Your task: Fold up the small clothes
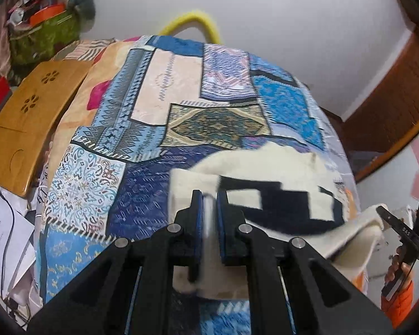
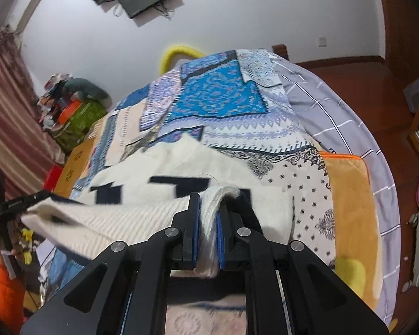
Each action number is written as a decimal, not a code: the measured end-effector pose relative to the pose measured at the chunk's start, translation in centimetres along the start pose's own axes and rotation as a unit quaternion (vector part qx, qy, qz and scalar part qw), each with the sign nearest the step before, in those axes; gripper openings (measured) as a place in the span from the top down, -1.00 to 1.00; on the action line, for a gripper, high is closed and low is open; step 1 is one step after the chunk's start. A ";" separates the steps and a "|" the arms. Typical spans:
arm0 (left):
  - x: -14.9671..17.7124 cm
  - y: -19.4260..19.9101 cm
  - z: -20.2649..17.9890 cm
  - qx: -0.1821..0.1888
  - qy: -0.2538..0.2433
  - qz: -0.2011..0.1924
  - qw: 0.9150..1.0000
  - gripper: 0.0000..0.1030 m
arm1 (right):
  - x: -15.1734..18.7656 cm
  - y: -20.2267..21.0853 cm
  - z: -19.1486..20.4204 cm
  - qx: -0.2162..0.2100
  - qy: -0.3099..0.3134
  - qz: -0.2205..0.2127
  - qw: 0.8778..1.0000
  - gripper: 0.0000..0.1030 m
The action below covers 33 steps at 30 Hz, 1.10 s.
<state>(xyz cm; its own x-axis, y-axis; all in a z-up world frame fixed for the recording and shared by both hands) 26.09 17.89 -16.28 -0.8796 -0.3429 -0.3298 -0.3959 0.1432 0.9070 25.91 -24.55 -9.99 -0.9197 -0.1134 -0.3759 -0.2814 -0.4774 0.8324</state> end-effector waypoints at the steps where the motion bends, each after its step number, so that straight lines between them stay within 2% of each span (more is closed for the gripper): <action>1: -0.3 -0.4 0.3 -0.007 0.003 0.000 1.000 0.89 | -0.4 -0.5 -0.5 0.004 -0.005 0.003 1.000 0.82; 3: -1.1 -1.6 1.2 -0.020 0.011 0.005 1.000 0.89 | -0.9 -1.6 -1.3 0.012 -0.013 0.011 1.000 0.82; 7: -1.9 -3.6 2.6 -0.021 0.025 0.024 0.999 0.89 | -1.7 -3.3 -2.9 0.017 -0.028 0.030 0.999 0.82; 15: -1.5 -4.9 2.0 -0.036 -0.006 0.037 0.999 0.88 | -2.0 -4.0 -3.8 0.022 -0.032 0.047 0.998 0.81; 19: -1.7 -4.7 1.3 -0.034 -0.016 0.037 0.999 0.72 | -2.5 -2.6 -3.8 0.028 -0.034 0.031 0.999 0.65; 23: -2.0 -4.8 0.6 -0.036 -0.026 0.036 0.998 0.57 | -3.0 -0.1 -4.3 0.045 -0.041 -0.012 0.998 0.10; 25: -2.3 -5.1 0.2 -0.035 -0.032 0.040 0.998 0.48 | -3.1 0.7 -4.7 0.047 -0.042 -0.019 0.998 0.05; 28: -2.8 -5.9 -0.3 -0.031 -0.036 0.049 0.998 0.46 | -3.0 0.6 -4.9 0.059 -0.031 -0.010 0.998 0.04; 31: -3.5 -7.3 -0.9 -0.005 -0.038 0.069 0.997 0.46 | -2.5 -0.4 -5.2 0.067 -0.021 0.014 0.997 0.04; 33: -3.8 -8.1 -1.4 -0.001 -0.046 0.076 0.996 0.46 | -2.2 -1.5 -5.3 0.071 -0.016 0.031 0.997 0.03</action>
<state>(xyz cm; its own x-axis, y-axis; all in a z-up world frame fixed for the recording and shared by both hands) 33.02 16.69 -21.97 -0.9499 -0.2312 -0.2104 -0.2555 0.1862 0.9487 29.78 -28.21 -12.62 -0.9442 -0.1108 -0.3102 -0.2569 -0.3417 0.9040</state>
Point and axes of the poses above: each gripper's, at about its wrist camera, not at the fingertips, and y roughly against the way its jaws point, z to its left, x to its underside, the point moved 1 cm from there along -y, roughly the way its jaws point, and after that the axes turned 14 degrees about z, right-handed, at the moved point
